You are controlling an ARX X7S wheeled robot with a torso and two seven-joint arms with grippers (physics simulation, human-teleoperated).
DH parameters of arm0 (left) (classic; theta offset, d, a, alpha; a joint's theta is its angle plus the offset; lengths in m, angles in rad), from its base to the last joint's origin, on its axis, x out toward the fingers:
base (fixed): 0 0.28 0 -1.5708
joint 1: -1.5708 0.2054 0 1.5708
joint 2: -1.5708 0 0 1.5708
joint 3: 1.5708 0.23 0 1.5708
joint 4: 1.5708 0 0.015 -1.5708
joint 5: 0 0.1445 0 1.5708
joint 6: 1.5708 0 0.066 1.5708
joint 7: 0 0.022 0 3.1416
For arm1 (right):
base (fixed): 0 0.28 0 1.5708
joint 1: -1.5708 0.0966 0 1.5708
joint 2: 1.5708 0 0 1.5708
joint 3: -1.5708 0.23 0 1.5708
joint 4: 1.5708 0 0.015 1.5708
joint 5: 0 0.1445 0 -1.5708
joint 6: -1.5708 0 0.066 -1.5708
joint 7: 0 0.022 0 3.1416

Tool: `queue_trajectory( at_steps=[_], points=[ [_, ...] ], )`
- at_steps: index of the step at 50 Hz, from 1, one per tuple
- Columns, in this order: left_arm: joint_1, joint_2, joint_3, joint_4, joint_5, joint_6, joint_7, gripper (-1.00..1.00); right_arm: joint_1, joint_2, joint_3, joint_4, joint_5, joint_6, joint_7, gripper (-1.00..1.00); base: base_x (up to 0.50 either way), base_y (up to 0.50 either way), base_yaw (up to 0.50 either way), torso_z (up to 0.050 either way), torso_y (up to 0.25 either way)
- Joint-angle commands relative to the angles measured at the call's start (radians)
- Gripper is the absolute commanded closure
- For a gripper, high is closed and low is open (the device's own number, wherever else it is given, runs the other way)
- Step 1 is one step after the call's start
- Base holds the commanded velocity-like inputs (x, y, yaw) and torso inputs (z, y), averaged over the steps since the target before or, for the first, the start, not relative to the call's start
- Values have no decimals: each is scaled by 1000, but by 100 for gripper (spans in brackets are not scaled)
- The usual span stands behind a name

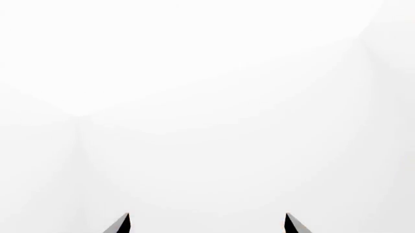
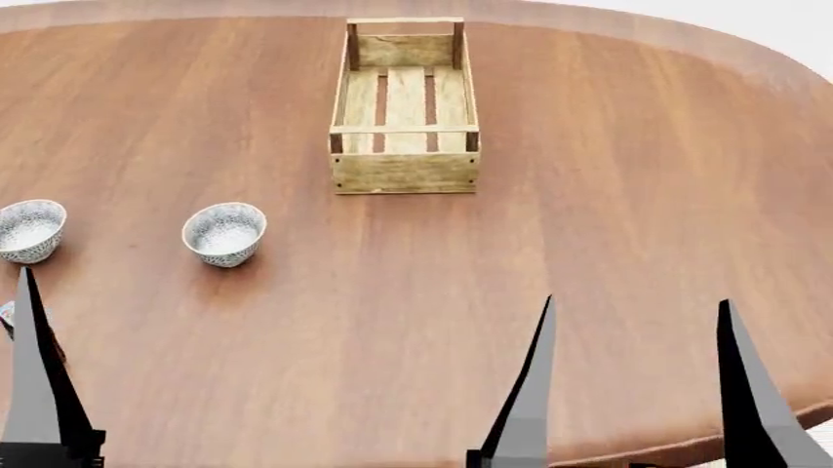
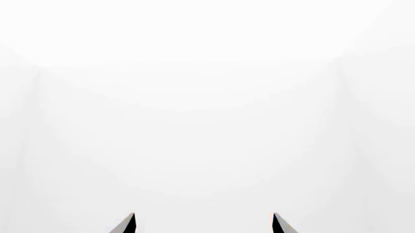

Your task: Stack the right bowl on the left bowl and place them in the tray.

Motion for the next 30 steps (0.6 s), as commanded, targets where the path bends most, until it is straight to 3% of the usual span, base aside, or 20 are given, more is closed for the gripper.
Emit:
queue_trajectory(
  at_steps=[1, 7, 30],
  points=[
    [-4, 11, -21, -13, 17, 12, 10, -100, -5, -13, 7, -11, -61, -19, -4, -100, 0, 0, 0, 0, 0],
    [-3, 8, -18, -14, 13, 12, 6, -100, 0, -6, 1, -24, -17, 30, -7, -100, 53, 0, 0, 0, 0],
    [-3, -4, -6, -12, 10, 4, -4, -100, -8, 19, -52, -12, -138, 8, 12, -100, 498, 21, 0, 0, 0]
  ],
)
